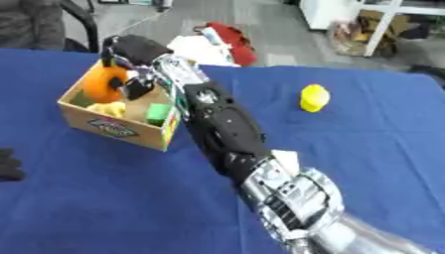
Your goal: Pick up objects on the table and place them in the box.
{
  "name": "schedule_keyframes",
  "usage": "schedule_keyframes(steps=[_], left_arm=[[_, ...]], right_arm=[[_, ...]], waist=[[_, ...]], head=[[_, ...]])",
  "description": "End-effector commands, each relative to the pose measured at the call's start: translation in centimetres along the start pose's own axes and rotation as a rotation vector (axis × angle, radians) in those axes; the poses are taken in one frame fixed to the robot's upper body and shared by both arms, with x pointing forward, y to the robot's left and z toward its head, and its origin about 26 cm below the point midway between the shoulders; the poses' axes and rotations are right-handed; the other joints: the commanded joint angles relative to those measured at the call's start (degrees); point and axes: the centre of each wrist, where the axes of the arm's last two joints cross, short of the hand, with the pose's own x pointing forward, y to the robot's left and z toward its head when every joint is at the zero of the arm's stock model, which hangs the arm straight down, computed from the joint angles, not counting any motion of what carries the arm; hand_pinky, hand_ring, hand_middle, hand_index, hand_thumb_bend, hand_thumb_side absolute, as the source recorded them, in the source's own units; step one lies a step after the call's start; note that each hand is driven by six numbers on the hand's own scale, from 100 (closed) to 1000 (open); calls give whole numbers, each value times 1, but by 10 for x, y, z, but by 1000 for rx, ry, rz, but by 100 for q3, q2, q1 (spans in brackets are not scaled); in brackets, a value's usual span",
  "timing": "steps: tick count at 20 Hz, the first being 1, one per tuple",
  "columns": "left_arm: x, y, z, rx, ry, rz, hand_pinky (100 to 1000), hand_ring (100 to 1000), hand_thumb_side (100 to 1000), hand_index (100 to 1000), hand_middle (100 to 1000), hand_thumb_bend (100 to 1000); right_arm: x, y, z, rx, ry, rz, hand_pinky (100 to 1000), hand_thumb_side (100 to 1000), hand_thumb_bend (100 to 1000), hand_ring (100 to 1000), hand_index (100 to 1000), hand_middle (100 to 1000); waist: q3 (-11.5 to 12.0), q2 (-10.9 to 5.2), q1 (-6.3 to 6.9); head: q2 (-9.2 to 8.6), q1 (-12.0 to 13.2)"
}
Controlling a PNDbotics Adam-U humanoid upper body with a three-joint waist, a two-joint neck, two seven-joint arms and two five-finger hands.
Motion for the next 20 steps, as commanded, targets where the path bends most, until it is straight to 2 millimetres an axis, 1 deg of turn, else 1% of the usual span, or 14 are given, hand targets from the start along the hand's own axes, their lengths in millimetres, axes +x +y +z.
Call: schedule_keyframes(steps=[1,3,5,8,10,13,17,20], left_arm=[[8,2,-5,-10,-34,-7,669,582,757,758,588,100],[9,2,-5,-10,-35,-7,669,582,757,758,588,100],[8,2,-5,-8,-32,-7,669,582,758,758,588,100],[7,2,-3,-5,-27,-5,669,582,759,758,588,100],[5,3,-1,0,-19,-6,669,582,760,758,588,100],[3,3,1,7,-9,-7,669,582,761,758,587,100],[0,5,6,23,7,-8,669,581,760,758,587,100],[-2,8,9,39,15,-14,670,581,760,758,587,100]], right_arm=[[5,-6,-6,-12,40,42,799,151,100,801,883,774],[6,-4,-5,-23,82,72,798,154,100,804,942,784],[5,-4,-5,-34,125,105,803,214,100,817,991,803],[1,-8,-3,-54,157,157,807,190,100,829,1000,819],[-3,-16,-1,-67,147,186,811,149,100,841,1000,833],[-11,-31,5,-72,127,215,821,142,100,857,1000,849],[-36,-48,23,-68,83,184,848,138,100,885,1000,875],[-67,-58,51,-48,65,155,858,143,100,889,1000,884]], waist=[[14,-5,-2],[14,2,-1],[4,0,3],[-46,-17,11],[-116,-42,17],[-244,-84,22],[-454,-156,27],[-637,-188,33]], head=[[-84,-39],[-82,-45],[-81,-39],[-65,-30],[-45,-11],[-15,18],[65,104],[89,207]])
